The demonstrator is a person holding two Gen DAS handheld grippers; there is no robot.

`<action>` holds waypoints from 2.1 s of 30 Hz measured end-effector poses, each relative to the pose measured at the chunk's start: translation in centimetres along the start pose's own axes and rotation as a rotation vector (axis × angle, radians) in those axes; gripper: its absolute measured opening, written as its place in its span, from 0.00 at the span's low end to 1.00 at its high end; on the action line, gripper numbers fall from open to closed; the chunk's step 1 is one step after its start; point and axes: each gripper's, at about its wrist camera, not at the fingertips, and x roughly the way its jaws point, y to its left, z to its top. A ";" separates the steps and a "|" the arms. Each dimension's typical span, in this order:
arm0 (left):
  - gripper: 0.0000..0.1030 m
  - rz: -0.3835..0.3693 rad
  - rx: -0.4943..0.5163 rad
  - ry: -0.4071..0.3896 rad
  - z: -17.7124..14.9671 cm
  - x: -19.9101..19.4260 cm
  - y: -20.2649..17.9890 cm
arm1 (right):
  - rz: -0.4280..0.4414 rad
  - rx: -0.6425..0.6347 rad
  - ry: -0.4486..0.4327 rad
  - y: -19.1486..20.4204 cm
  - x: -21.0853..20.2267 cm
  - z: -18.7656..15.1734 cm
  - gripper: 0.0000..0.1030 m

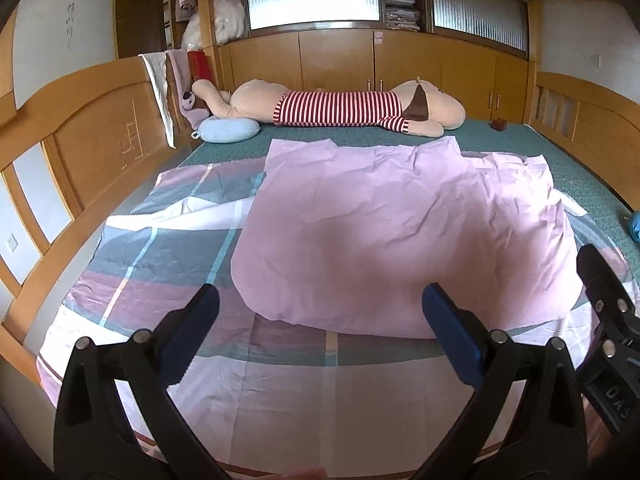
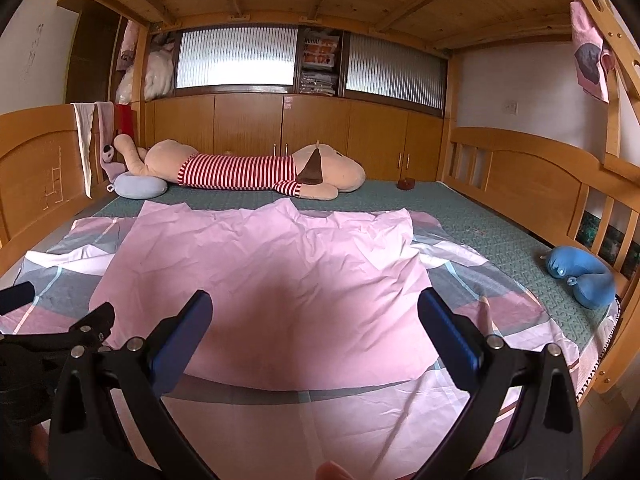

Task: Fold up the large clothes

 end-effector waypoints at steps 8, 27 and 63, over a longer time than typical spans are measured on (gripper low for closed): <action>0.98 -0.001 0.006 -0.001 -0.1 -0.1 0.0 | 0.004 0.005 0.010 0.0 0.2 -0.1 0.99; 0.98 0.000 0.009 0.002 -0.2 0.0 0.0 | 0.007 0.000 0.015 0.1 0.5 -0.3 0.99; 0.98 -0.003 0.016 0.006 -0.7 0.3 0.2 | 0.006 -0.003 0.016 0.0 0.6 -0.4 0.99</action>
